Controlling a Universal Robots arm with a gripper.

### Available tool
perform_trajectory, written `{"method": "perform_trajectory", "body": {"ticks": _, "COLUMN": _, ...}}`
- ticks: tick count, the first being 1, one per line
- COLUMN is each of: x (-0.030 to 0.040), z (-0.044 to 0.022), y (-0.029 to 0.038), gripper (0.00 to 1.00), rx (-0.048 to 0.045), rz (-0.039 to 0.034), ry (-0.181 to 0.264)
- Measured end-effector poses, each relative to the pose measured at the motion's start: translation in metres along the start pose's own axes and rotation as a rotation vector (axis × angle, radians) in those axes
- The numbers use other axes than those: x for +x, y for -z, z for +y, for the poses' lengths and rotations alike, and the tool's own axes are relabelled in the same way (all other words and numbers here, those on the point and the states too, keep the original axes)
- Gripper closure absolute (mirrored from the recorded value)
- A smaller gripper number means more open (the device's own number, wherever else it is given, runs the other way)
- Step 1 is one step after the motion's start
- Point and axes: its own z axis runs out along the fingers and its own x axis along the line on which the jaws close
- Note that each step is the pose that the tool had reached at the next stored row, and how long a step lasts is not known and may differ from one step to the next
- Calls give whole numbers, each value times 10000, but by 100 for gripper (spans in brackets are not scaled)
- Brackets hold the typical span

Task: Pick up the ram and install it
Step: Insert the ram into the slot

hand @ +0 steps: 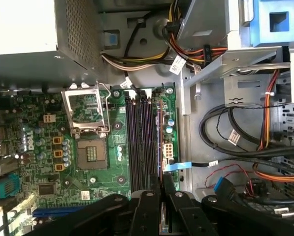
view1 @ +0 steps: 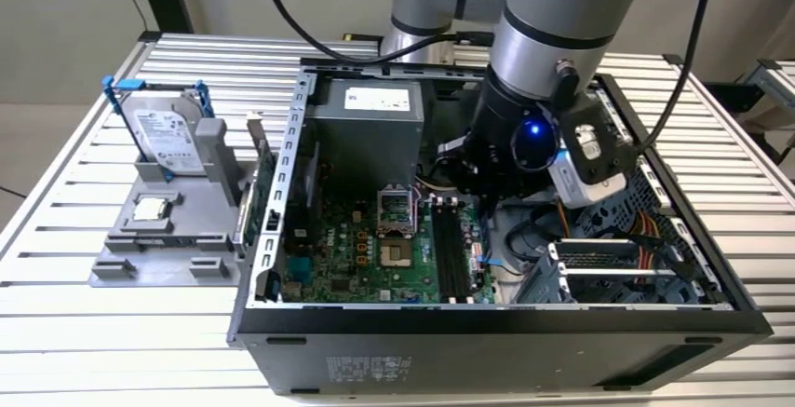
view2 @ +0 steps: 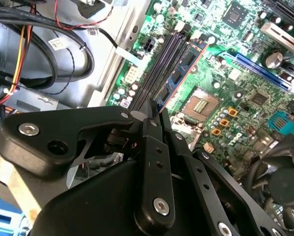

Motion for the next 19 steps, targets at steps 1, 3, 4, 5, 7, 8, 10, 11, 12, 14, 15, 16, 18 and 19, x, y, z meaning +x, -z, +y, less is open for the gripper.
{"method": "perform_trajectory", "body": {"ticks": 1, "x": -2, "z": 0, "y": -12, "gripper": 100, "rx": 2, "rz": 0, "ry": 2}}
{"method": "perform_trajectory", "body": {"ticks": 3, "x": -6, "z": 0, "y": -37, "gripper": 100, "rx": 2, "rz": 0, "ry": 12}}
{"method": "perform_trajectory", "body": {"ticks": 4, "x": -6, "z": -1, "y": -49, "gripper": 100, "rx": 3, "rz": 0, "ry": 27}}
{"method": "perform_trajectory", "body": {"ticks": 5, "x": -6, "z": -1, "y": -60, "gripper": 100, "rx": 2, "rz": 1, "ry": 39}}
{"method": "perform_trajectory", "body": {"ticks": 7, "x": -7, "z": -1, "y": -79, "gripper": 100, "rx": 1, "rz": 1, "ry": 55}}
{"method": "perform_trajectory", "body": {"ticks": 8, "x": -7, "z": -1, "y": -88, "gripper": 100, "rx": 0, "rz": 1, "ry": 64}}
{"method": "perform_trajectory", "body": {"ticks": 10, "x": -7, "z": -1, "y": -102, "gripper": 100, "rx": 0, "rz": 1, "ry": 69}}
{"method": "perform_trajectory", "body": {"ticks": 11, "x": -8, "z": -1, "y": -110, "gripper": 100, "rx": 0, "rz": 1, "ry": 69}}
{"method": "perform_trajectory", "body": {"ticks": 12, "x": -8, "z": -1, "y": -114, "gripper": 100, "rx": 2, "rz": 2, "ry": 69}}
{"method": "perform_trajectory", "body": {"ticks": 14, "x": -8, "z": -2, "y": -115, "gripper": 100, "rx": 5, "rz": 2, "ry": 68}}
{"method": "perform_trajectory", "body": {"ticks": 15, "x": -8, "z": -1, "y": -116, "gripper": 100, "rx": 3, "rz": 2, "ry": 68}}
{"method": "perform_trajectory", "body": {"ticks": 16, "x": -8, "z": -1, "y": -117, "gripper": 100, "rx": 1, "rz": 1, "ry": 69}}
{"method": "perform_trajectory", "body": {"ticks": 18, "x": -11, "z": -1, "y": -125, "gripper": 100, "rx": -3, "rz": 1, "ry": 70}}
{"method": "perform_trajectory", "body": {"ticks": 19, "x": -13, "z": -1, "y": -131, "gripper": 100, "rx": -2, "rz": 1, "ry": 72}}
